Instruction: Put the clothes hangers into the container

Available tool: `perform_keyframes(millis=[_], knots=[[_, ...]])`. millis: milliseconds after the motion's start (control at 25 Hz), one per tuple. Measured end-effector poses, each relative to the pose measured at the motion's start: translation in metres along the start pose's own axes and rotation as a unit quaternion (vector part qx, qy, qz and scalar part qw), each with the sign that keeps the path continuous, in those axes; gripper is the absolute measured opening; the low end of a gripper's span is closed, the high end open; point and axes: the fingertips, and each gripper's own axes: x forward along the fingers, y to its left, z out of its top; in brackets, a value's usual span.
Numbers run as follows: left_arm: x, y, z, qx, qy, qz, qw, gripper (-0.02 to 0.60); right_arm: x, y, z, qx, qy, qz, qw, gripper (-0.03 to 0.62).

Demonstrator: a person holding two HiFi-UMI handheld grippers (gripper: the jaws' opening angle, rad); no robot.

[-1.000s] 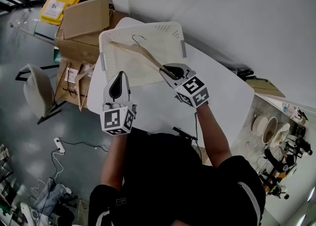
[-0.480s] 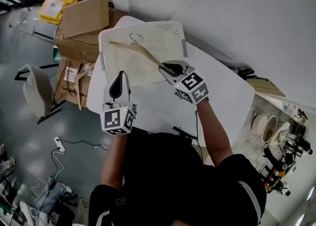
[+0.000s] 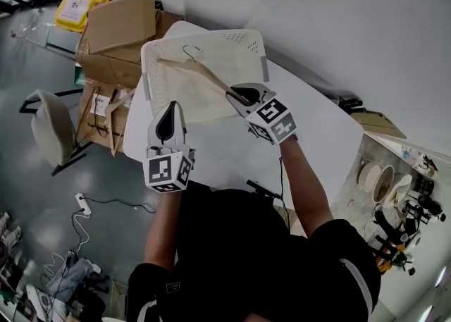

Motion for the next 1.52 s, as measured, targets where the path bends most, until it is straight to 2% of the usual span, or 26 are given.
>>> perform_keyframes(millis=[1520], knots=[[-0.002,0.003,0.000,-0.007,-0.003,0.002,1.0000,0.005,0.018,-0.009,-0.005,-0.028,0.044,0.007,0.999,0.060]])
